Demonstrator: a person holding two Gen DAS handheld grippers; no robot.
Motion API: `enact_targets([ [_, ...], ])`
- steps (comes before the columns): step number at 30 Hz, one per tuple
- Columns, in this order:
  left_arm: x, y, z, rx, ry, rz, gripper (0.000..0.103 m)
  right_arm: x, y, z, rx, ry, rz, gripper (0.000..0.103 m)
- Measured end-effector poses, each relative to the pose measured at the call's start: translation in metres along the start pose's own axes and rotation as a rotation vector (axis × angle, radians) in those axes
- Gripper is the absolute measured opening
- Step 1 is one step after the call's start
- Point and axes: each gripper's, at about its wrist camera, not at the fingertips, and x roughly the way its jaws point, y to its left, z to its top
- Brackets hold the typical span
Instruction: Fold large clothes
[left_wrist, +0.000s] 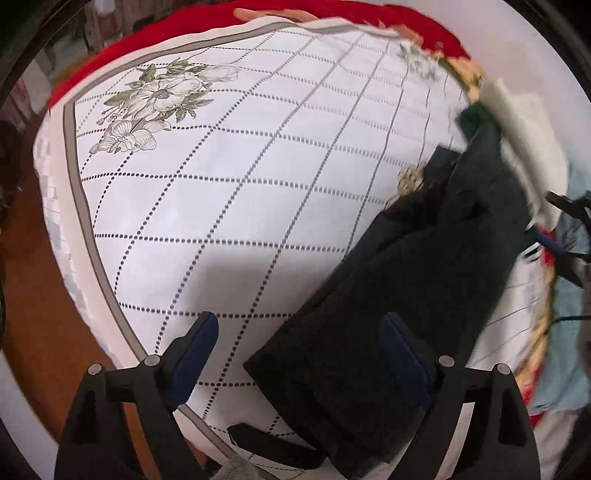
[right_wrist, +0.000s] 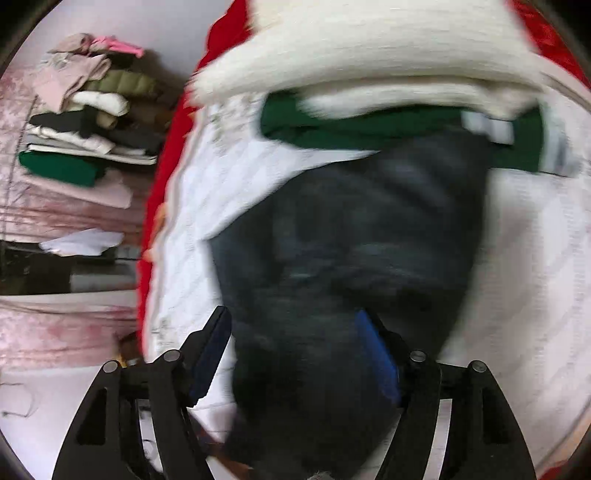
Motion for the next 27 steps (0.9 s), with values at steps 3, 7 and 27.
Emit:
enact_targets([
  [3,0.031,-0.006,-0.011,0.036,0.014,0.122,0.089,0.002,-0.049,-0.001,0.042,0.012,-0.020,0.077],
  [7,0.054,0.005,-0.012,-0.006,0.042,0.126,0.094,0.034,-0.092,0.010,0.073,0.042,0.002,0.077],
  [27,0.085,-0.025,0.058,0.223,-0.012,0.266,0.099,-0.001,-0.159,-0.067,0.453,-0.111,0.166,0.025],
])
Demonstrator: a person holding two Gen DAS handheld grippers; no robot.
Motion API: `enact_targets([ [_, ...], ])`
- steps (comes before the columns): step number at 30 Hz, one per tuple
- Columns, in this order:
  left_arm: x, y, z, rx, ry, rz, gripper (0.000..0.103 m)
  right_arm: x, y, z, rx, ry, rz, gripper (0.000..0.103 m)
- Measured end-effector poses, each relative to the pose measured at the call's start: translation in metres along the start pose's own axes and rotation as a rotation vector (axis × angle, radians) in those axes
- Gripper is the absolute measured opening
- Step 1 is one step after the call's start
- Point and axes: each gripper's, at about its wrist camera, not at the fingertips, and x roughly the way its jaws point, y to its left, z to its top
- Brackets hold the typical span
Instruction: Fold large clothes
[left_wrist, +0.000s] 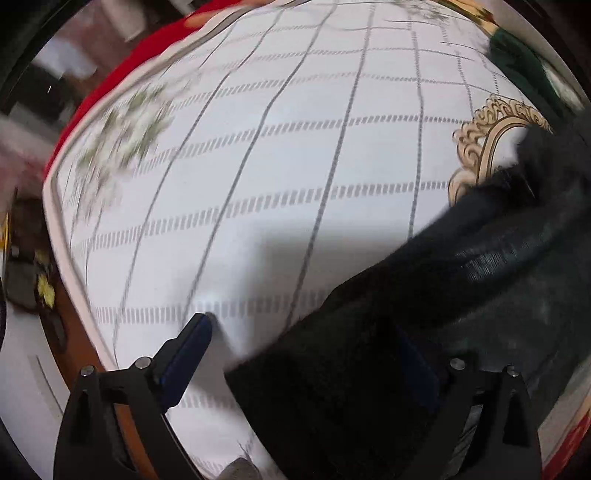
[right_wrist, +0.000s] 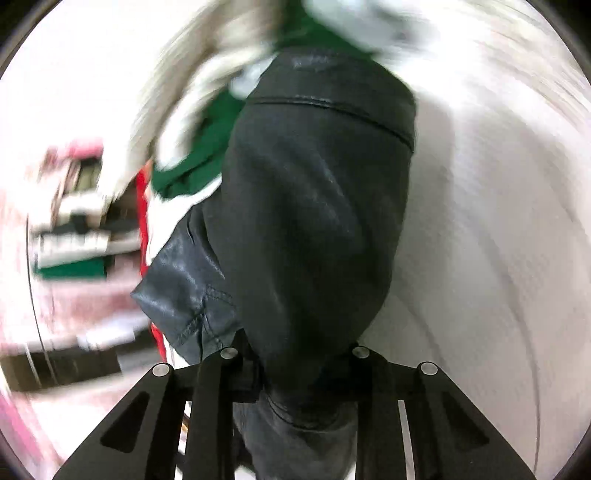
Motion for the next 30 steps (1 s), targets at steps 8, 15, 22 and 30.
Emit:
enact_targets([
  [8,-0.019,-0.042,0.051,0.204,-0.062,-0.029,0.099,-0.059,-0.122,-0.114,0.208,0.137,-0.134,0.044],
  [15,-0.078,-0.061,0.019,0.103,-0.056,-0.123,0.099,-0.111,-0.104,-0.123,0.064,0.094,-0.222,0.047],
  [22,-0.070,-0.142,0.001,0.157,-0.037,-0.218,0.099,-0.169,-0.037,-0.114,-0.190,-0.089,-0.407,0.047],
  [30,-0.015,-0.169,0.030,0.155,0.024,-0.216,0.103,-0.085,0.032,-0.055,-0.346,-0.030,-0.259,0.046],
])
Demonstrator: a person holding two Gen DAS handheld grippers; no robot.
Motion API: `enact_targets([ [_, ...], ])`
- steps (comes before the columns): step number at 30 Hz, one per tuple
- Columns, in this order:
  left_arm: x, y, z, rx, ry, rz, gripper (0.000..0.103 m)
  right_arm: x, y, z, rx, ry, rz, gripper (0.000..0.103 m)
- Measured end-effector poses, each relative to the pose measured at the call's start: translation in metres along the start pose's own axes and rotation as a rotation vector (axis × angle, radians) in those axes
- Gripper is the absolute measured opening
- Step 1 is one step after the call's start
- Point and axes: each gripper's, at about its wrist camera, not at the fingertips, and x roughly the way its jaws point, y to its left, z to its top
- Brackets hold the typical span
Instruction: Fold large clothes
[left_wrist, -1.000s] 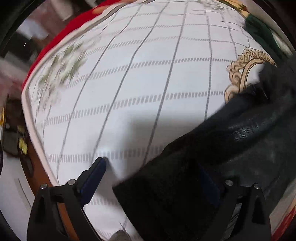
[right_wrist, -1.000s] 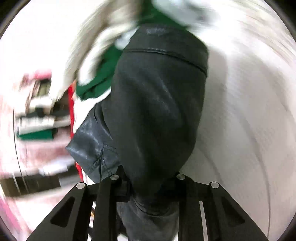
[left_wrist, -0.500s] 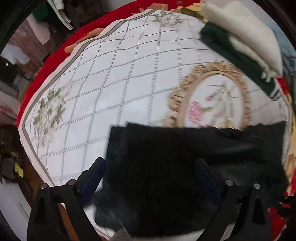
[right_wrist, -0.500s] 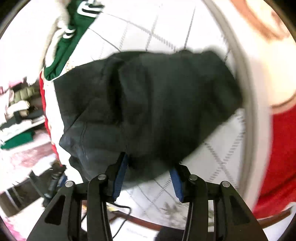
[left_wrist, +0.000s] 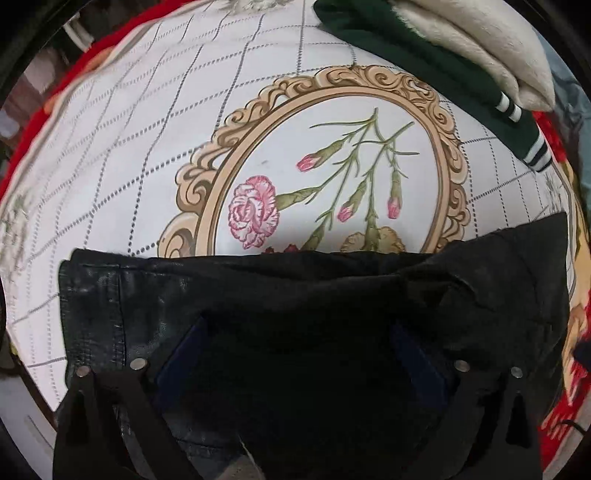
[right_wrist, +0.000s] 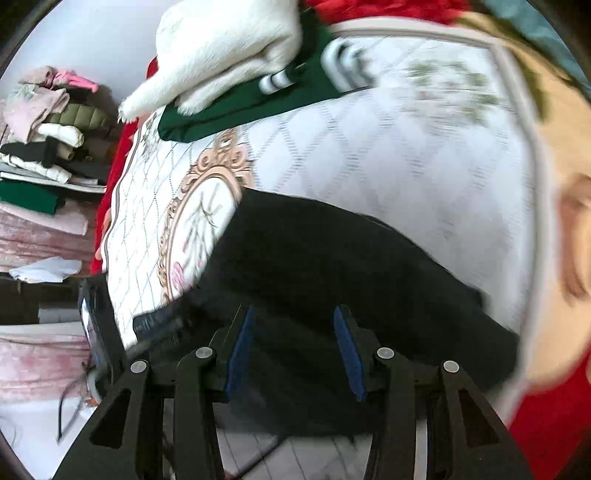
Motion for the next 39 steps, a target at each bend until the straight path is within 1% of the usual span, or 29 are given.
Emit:
enact_targets([
  [2,0.001,0.005,-0.001,-0.009,0.005,-0.024,0.103,0.030,0.009,0.015,0.007,0.027,0.021,0.045],
  [3,0.000,0.007,-0.002,-0.010,0.004,-0.026,0.103,0.048,0.013,0.022,-0.004,0.049,-0.006,0.038],
  [4,0.000,0.008,-0.003,-0.010,0.003,-0.027,0.103,0.066,0.013,0.028,0.007,0.067,-0.063,0.037],
  [6,0.001,0.009,-0.002,-0.011,0.005,-0.016,0.103,0.091,0.002,0.032,0.050,0.117,-0.094,0.037],
  [7,0.001,0.010,-0.001,-0.014,0.006,-0.015,0.103,0.096,-0.006,0.037,0.101,0.124,-0.083,0.037],
  [8,0.001,0.011,0.000,-0.015,0.008,-0.015,0.103,0.095,-0.008,0.038,0.117,0.133,-0.082,0.037],
  [9,-0.001,0.011,0.000,-0.013,0.009,-0.012,0.103,0.094,-0.008,0.042,0.120,0.156,-0.084,0.037],
  [11,-0.009,0.008,0.000,0.004,-0.004,0.009,0.103,0.090,-0.008,0.045,0.110,0.173,-0.080,0.037],
  [13,-0.019,0.004,-0.002,0.026,-0.024,0.021,0.103,0.086,-0.007,0.047,0.071,0.148,-0.065,0.038],
  [15,-0.032,-0.002,-0.004,0.046,-0.054,0.033,0.103,0.080,-0.004,0.048,0.005,0.086,-0.041,0.041],
  [16,-0.040,-0.005,-0.005,0.058,-0.070,0.036,0.103,0.075,-0.005,0.045,-0.029,0.064,-0.018,0.041],
  [18,-0.055,-0.012,-0.009,0.080,-0.102,0.038,0.103,0.060,-0.007,0.043,-0.055,0.024,0.035,0.041],
  [19,-0.061,-0.015,-0.011,0.089,-0.113,0.035,0.103,0.047,-0.009,0.038,-0.064,0.000,0.079,0.041],
  [20,-0.065,-0.015,-0.015,0.100,-0.124,0.032,0.103,0.033,-0.014,0.033,-0.064,-0.020,0.104,0.043],
  [22,-0.076,-0.024,-0.022,0.119,-0.150,0.030,0.103,-0.001,-0.030,0.013,-0.037,-0.062,0.166,0.053],
  [23,-0.081,-0.029,-0.025,0.126,-0.156,0.030,0.103,-0.014,-0.037,0.005,-0.019,-0.070,0.180,0.062],
  [24,-0.083,-0.032,-0.027,0.132,-0.158,0.027,0.103,-0.031,-0.050,-0.010,0.015,-0.077,0.188,0.069],
  [26,-0.086,-0.035,-0.035,0.144,-0.161,0.021,0.103,-0.050,-0.067,-0.033,0.060,-0.076,0.178,0.070],
  [28,-0.078,-0.043,-0.043,0.156,-0.141,0.031,0.103,-0.064,-0.094,-0.062,0.146,-0.057,0.155,0.070],
  [30,-0.066,-0.043,-0.049,0.160,-0.119,0.046,0.103,-0.063,-0.115,-0.088,0.239,-0.034,0.157,0.070],
  [31,-0.056,-0.044,-0.053,0.163,-0.111,0.066,0.103,-0.061,-0.131,-0.099,0.289,-0.024,0.154,0.070],
  [33,-0.034,-0.043,-0.059,0.175,-0.071,0.097,0.103,-0.047,-0.152,-0.113,0.366,-0.026,0.169,0.070],
  [34,-0.022,-0.040,-0.060,0.173,-0.049,0.102,0.103,-0.039,-0.161,-0.116,0.394,-0.034,0.171,0.070],
  [35,-0.014,-0.037,-0.061,0.162,-0.036,0.090,0.103,-0.031,-0.168,-0.117,0.406,-0.039,0.173,0.070],
  [37,-0.006,-0.033,-0.060,0.143,-0.025,0.072,0.103,-0.010,-0.180,-0.118,0.431,-0.048,0.187,0.070],
  [38,-0.006,-0.034,-0.059,0.146,-0.027,0.075,0.103,-0.001,-0.183,-0.117,0.448,-0.059,0.217,0.070],
  [39,-0.006,-0.035,-0.058,0.152,-0.027,0.080,0.103,0.008,-0.188,-0.116,0.471,-0.086,0.268,0.070],
])
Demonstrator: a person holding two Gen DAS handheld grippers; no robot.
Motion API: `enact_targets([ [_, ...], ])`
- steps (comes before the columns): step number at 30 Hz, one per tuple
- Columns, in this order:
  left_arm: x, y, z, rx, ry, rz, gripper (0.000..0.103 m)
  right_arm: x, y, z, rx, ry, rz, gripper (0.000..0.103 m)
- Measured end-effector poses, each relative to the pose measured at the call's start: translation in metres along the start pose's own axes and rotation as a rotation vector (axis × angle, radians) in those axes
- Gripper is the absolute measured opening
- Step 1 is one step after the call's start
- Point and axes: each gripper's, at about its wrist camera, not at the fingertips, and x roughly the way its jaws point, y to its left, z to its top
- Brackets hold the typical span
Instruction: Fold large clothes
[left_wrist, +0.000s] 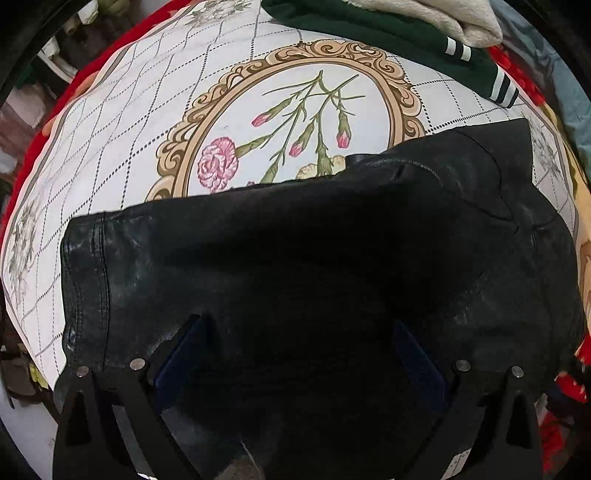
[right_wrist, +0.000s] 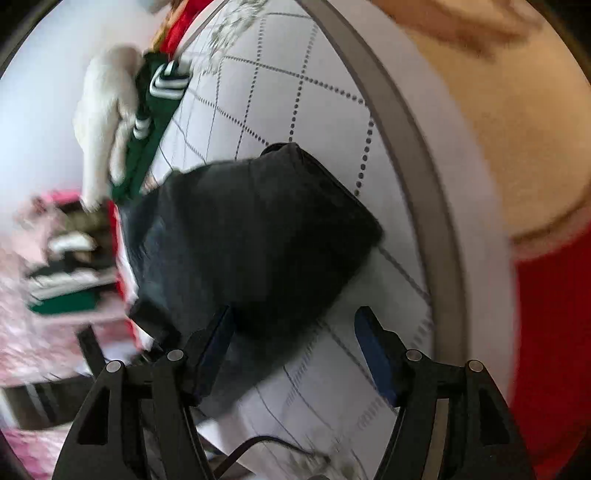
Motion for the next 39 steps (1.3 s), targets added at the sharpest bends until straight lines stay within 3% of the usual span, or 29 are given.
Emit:
enact_targets([
  [6,0.002,0.002,0.002,0.003,0.011,-0.010,0.103,0.012,-0.004,0.017,0.106,-0.088,0.243,0.073],
  [11,0.003,0.003,0.004,0.007,0.007,-0.012,0.103,0.031,0.006,0.032,0.128,-0.086,0.294,0.073],
  [13,0.005,0.005,0.007,-0.002,0.006,-0.015,0.103,0.038,0.014,0.039,0.126,-0.085,0.287,0.067],
  [15,0.005,0.007,0.009,-0.009,-0.003,-0.013,0.103,0.040,0.021,0.040,0.131,-0.093,0.263,0.034],
  [21,0.010,0.008,0.017,0.002,-0.003,-0.021,0.103,0.024,0.053,0.040,0.089,-0.125,0.268,0.020],
  [28,0.024,-0.002,0.057,0.018,-0.014,-0.120,0.103,-0.014,0.140,0.024,-0.104,-0.175,0.285,0.018],
  [32,0.027,-0.007,0.084,-0.002,-0.028,-0.212,0.103,-0.021,0.203,0.026,-0.288,-0.208,0.215,0.018],
  [35,0.006,0.019,0.086,-0.097,-0.050,-0.262,0.102,-0.022,0.242,0.016,-0.394,-0.190,0.194,0.018],
  [39,-0.042,0.098,0.057,-0.296,-0.119,-0.332,0.102,-0.008,0.292,-0.024,-0.516,-0.095,0.211,0.018],
])
